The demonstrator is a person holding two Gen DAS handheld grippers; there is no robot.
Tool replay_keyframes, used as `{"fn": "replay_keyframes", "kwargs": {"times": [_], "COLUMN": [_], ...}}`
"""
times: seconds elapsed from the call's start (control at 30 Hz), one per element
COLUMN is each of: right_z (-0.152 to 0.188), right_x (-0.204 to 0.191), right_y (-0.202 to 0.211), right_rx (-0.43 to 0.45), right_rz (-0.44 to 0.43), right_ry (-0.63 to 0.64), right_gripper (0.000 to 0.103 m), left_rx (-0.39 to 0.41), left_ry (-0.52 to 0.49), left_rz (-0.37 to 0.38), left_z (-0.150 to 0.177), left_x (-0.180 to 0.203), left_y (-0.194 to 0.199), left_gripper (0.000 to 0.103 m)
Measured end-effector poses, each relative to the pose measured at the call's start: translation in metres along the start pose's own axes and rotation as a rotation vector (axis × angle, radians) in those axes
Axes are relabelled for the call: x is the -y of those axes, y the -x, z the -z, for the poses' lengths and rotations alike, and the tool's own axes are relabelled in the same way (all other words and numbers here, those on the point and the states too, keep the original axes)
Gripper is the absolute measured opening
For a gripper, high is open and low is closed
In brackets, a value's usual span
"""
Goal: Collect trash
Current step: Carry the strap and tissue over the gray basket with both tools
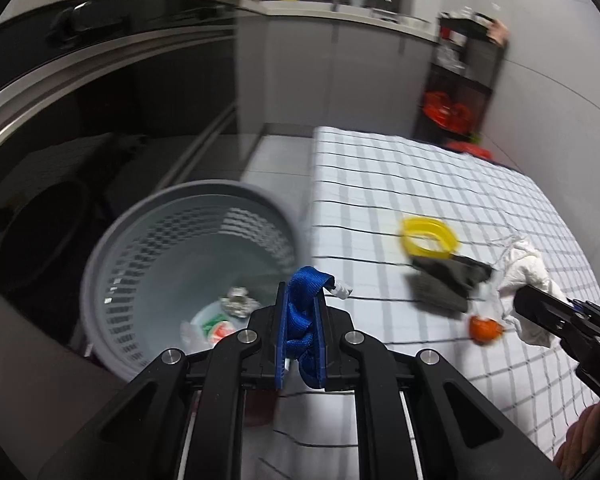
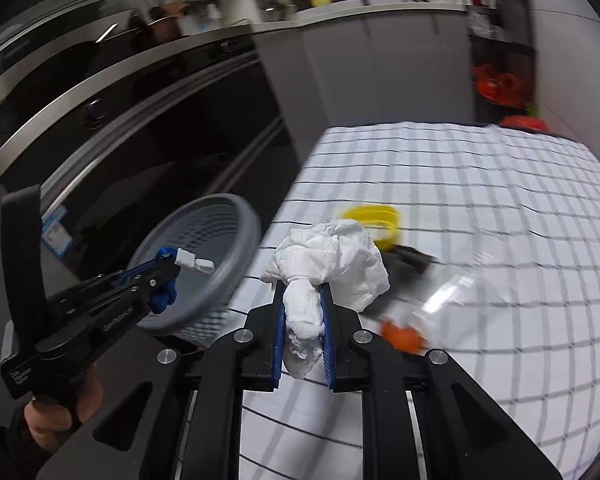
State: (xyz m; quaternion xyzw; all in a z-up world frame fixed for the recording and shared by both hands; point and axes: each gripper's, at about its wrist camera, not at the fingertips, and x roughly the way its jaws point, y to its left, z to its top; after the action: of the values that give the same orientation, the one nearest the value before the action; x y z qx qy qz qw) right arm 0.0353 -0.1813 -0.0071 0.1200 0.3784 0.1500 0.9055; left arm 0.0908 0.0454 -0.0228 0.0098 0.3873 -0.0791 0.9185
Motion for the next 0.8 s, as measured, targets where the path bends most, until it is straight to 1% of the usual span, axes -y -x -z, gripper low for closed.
{"fn": "replay_keyframes", "kwargs": {"times": [0.1, 0.17, 0.27, 0.37, 0.43, 0.57, 0.7, 0.8], "right_z": [-0.015, -0.023, -0.034, -0.042, -0.046, -0.049, -0.049, -0.051], "right_x": [-0.023, -0.037, -0.054, -0.068, -0.076, -0.078, -0.081, -0.085], "right_y": [-0.022, -0.034, -0.057, -0.08, -0.095, -0.119, -0.14, -0.152], "right_rx": [-0.01, -0.019, -0.05, -0.08, -0.104, -0.163, -0.213, -0.229], "right_rz": [-0.055, -0.1, -0.156, -0.18, -0.199, -0.235, -0.241, -0.23], "right_ry": [0.063, 0.087, 0.111, 0.134, 0.142, 0.123, 0.11, 0.114], "right_gripper": [0.015, 0.015, 0.015, 0.015, 0.015, 0.015, 0.015, 0.016], "left_rx": [0.002, 0.0, -0.004, -0.016, -0.032, -0.076, -0.11, -0.121], "left_ry": [0.05, 0.078, 0.098, 0.109, 0.121, 0.138, 0.156, 0.162], "left_rz": [-0.076, -0.115, -0.16, -0.18, -0.181, -0.175, -0.174, -0.181], "left_z": [-0.005, -0.009, -0.013, -0.015, -0.015, -0.016, -0.019, -0.02], "left_x": [-0.03, -0.047, -0.064, -0.074, -0.079, -0.089, -0.099, -0.103], "left_y": [-0.005, -0.008, -0.014, -0.023, -0.029, -0.042, -0.055, -0.06], "left_gripper": [0.012, 0.012, 0.012, 0.012, 0.012, 0.012, 0.012, 0.012]}}
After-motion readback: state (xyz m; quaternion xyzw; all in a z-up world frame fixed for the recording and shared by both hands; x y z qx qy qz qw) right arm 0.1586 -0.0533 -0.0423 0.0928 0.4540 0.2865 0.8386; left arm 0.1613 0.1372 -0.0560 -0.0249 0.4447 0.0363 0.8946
